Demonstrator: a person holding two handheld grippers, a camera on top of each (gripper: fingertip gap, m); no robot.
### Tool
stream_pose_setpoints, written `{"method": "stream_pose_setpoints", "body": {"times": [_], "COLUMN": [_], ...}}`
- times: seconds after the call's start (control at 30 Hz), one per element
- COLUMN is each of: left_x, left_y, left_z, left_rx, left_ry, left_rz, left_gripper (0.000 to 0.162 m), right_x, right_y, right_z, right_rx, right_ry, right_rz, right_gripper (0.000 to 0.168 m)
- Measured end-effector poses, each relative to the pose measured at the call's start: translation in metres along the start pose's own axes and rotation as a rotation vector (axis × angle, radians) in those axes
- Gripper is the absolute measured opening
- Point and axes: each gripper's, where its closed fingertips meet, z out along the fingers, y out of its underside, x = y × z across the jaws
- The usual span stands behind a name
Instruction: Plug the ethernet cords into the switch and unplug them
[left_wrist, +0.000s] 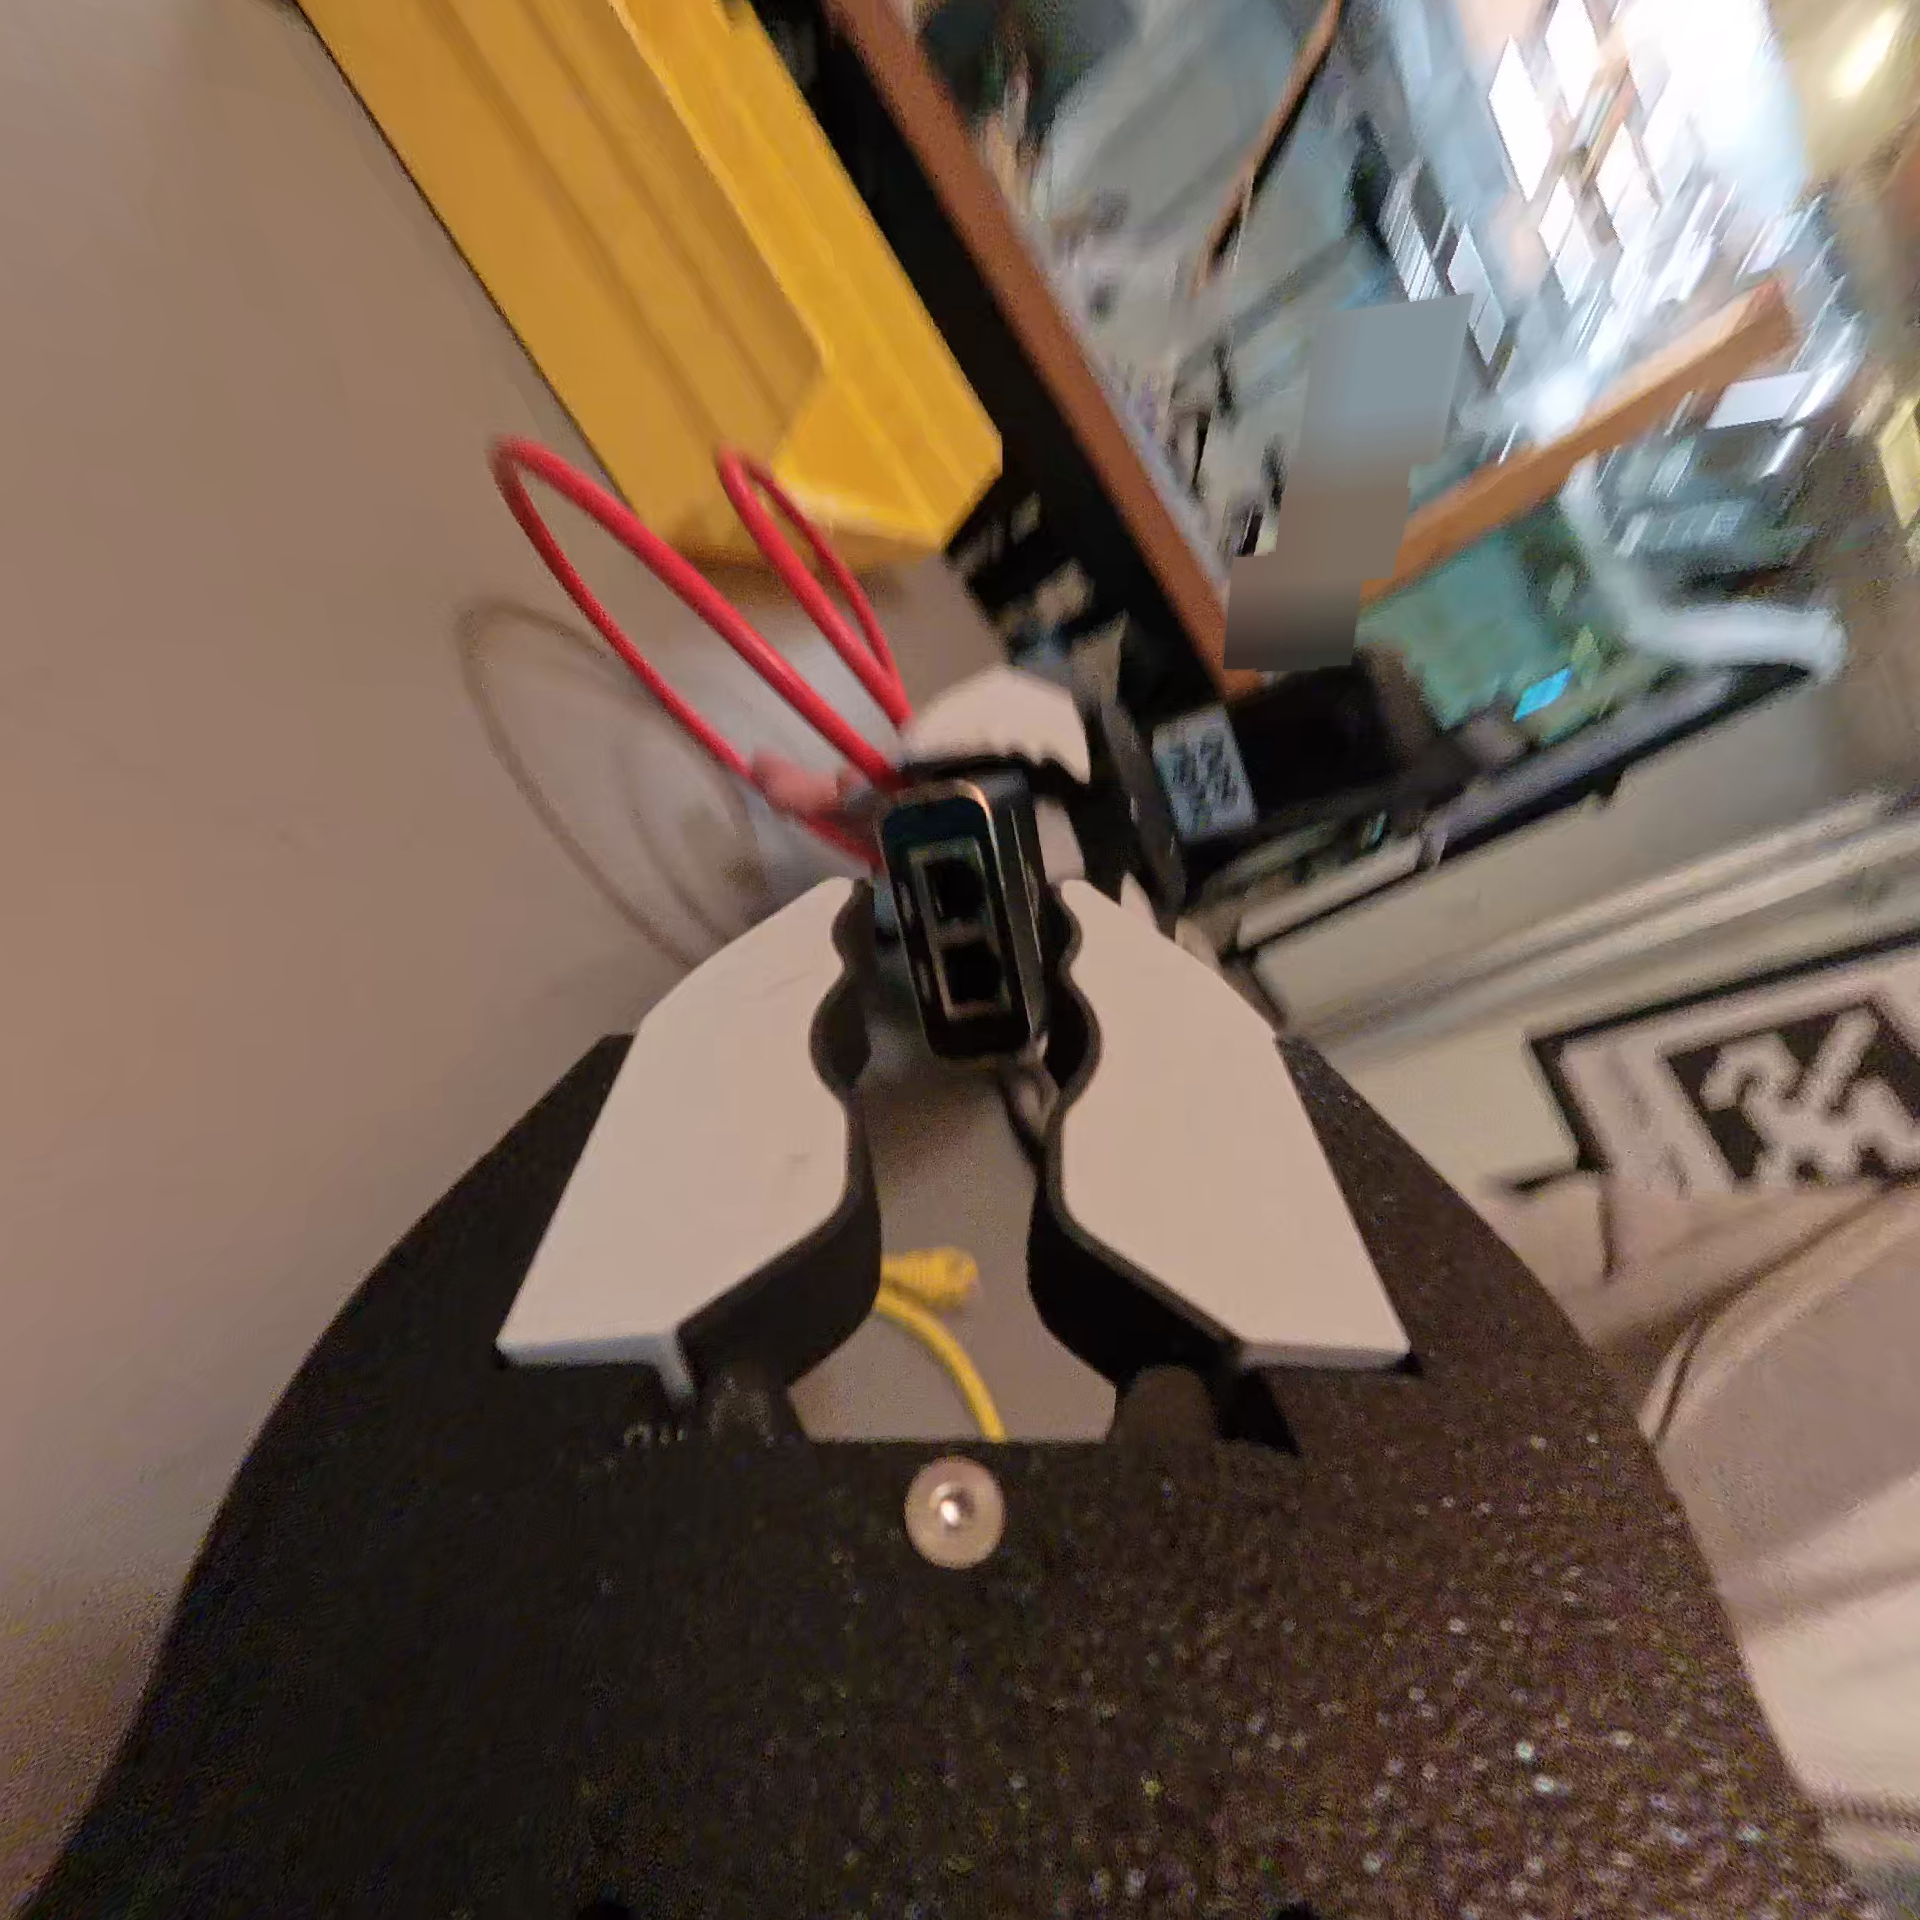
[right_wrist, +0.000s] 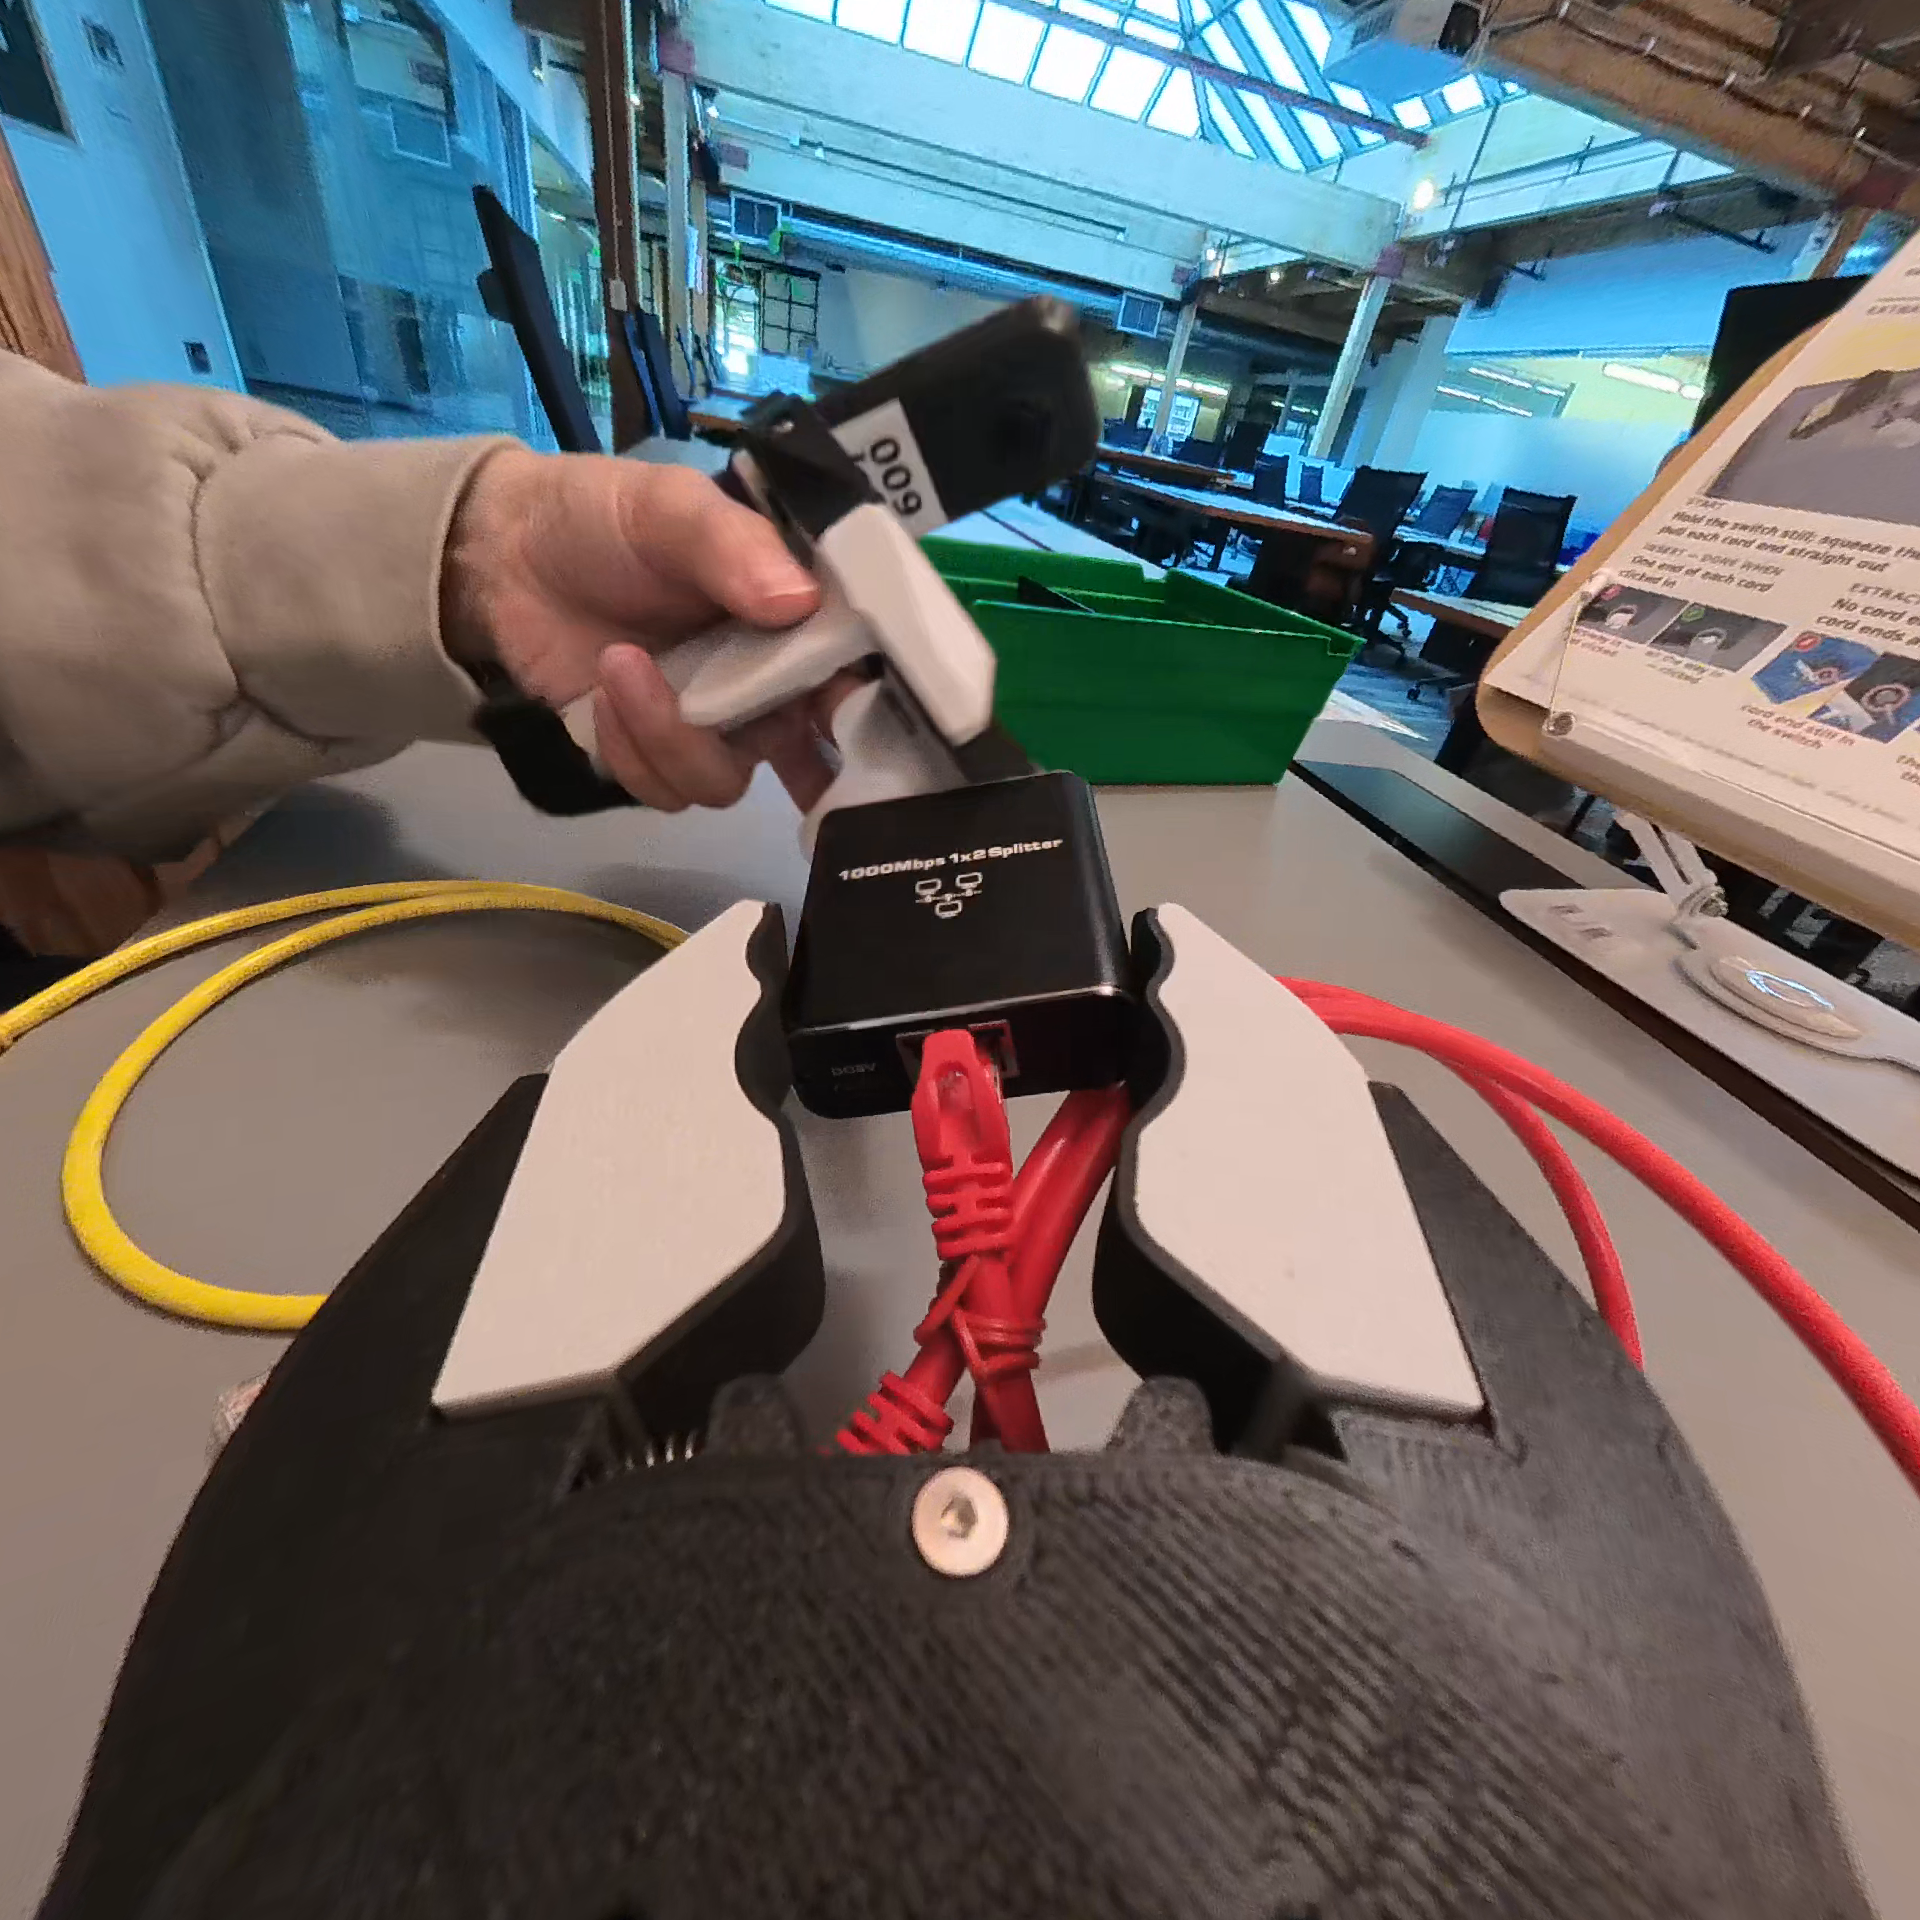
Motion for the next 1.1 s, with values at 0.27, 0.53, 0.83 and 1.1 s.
{"method": "stream_pose_setpoints", "body": {"times": [0.27, 0.53, 0.83, 1.1], "left_x": [0.015, 0.005, 0.007, 0.013], "left_y": [0.028, 0.022, 0.026, 0.023], "left_z": [0.015, 0.017, 0.013, 0.015], "left_rx": [-0.121, 0.004, -0.046, -0.073], "left_ry": [0.144, 0.302, 0.283, 0.314], "left_rz": [-0.086, -0.328, -0.295, -0.295], "left_gripper": [0.024, 0.023, 0.024, 0.024], "right_x": [0.001, 0.006, 0.008, 0.006], "right_y": [-0.010, -0.025, -0.014, -0.009], "right_z": [-0.007, -0.021, -0.017, -0.016], "right_rx": [0.091, 0.242, 0.133, 0.092], "right_ry": [0.000, 0.028, 0.043, 0.012], "right_rz": [0.008, -0.004, -0.069, -0.057], "right_gripper": [0.064, 0.055, 0.061, 0.068]}}
